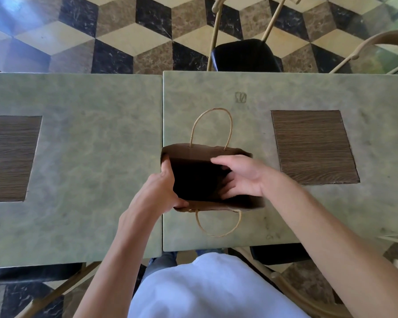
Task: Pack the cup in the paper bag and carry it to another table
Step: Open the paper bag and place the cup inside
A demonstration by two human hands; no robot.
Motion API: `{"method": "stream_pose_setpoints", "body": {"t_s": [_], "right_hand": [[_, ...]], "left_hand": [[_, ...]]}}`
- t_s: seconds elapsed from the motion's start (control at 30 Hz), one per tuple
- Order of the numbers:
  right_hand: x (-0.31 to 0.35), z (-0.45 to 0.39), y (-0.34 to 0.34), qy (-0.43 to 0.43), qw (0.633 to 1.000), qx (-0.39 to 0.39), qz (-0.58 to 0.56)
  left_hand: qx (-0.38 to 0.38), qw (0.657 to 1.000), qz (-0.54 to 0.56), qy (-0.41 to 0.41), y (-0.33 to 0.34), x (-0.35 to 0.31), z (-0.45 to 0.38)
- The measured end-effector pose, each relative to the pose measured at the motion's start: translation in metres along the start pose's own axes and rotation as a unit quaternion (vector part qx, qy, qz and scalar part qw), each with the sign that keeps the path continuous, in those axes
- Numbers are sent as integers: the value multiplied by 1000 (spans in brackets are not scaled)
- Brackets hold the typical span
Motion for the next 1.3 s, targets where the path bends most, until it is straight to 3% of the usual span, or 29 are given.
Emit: {"method": "stream_pose_setpoints", "body": {"t_s": [0.2, 0.4, 0.57, 0.73, 0.93, 1.3], "right_hand": [[-10, 42, -36, -129, 977, -93, 145], [-18, 46, -54, -192, 850, -317, 374], [-28, 47, -50, -217, 806, -359, 417], [-39, 31, -47, -231, 824, -318, 408], [-39, 26, -53, -244, 850, -267, 383], [-43, 19, -55, -299, 864, -237, 329]], "left_hand": [[-24, 999, -22, 6, 1, 5, 2], [-75, 995, -62, 2, -2, 13, 7], [-71, 995, -64, 4, 2, 18, 7], [-72, 997, -28, 25, 6, 21, 3], [-47, 997, -60, 1, 6, 23, 2], [-57, 992, -113, 3, -1, 23, 11]]}}
Point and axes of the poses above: each hand's wrist, its own z-axis away from the middle knuckle, its own y-axis out of the palm, x = y × z, the point moved 3 cm from there along -z, towards the middle knuckle, and after that the axes turned 8 degrees about y, right-handed, at the moved point
